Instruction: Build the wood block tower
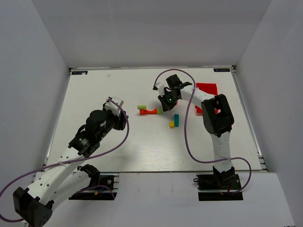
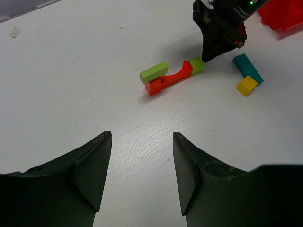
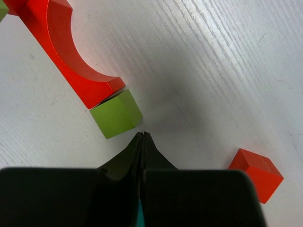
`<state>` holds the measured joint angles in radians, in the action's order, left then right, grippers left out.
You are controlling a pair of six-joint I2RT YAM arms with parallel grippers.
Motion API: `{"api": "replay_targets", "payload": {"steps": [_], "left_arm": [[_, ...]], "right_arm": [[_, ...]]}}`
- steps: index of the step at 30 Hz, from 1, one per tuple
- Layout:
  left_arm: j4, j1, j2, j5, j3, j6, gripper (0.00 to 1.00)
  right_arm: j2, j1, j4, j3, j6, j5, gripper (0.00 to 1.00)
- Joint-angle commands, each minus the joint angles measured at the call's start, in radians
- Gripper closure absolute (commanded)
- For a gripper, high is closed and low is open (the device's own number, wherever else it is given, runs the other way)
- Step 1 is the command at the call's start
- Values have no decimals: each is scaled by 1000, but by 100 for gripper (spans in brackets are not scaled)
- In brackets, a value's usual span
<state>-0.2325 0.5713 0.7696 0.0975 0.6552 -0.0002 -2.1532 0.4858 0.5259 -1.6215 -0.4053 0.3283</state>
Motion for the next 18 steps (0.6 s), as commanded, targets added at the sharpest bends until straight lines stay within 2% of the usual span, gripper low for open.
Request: {"api": "replay_targets", "payload": {"steps": [1,18], "left_arm": [[7,-2,-16,5,17,2,35],[7,-2,-16,5,17,2,35]], "right_arm": [[-7,4,13,-40,10,35,100],[-11,5,16,-40,5,54,100]]}}
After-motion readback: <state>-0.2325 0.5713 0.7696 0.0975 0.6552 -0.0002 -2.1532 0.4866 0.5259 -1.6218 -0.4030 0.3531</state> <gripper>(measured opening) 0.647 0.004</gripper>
